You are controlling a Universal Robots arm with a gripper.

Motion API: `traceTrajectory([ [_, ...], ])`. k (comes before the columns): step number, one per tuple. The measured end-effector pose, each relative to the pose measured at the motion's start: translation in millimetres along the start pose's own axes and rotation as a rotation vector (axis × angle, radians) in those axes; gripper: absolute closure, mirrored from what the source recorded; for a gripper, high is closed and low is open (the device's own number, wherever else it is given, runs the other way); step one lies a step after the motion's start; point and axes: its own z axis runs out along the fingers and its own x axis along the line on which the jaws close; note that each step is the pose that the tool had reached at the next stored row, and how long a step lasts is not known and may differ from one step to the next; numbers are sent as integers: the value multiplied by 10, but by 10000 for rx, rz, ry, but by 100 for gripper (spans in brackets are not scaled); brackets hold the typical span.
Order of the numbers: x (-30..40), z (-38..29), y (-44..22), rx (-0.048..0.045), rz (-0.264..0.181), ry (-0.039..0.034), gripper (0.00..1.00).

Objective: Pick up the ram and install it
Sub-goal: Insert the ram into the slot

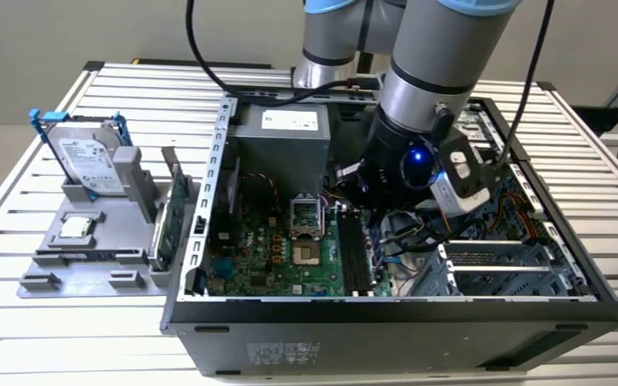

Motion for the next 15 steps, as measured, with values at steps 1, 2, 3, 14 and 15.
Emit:
traceTrajectory([
  [1, 0, 5, 0, 1, 0, 0, 100],
  [2, 0, 10, 0, 2, 0, 0, 100],
  [3, 0, 16, 0, 2, 0, 0, 100],
  [14, -2, 92, 0, 12, 1, 1, 100],
  [15, -2, 102, 0, 12, 1, 0, 100],
])
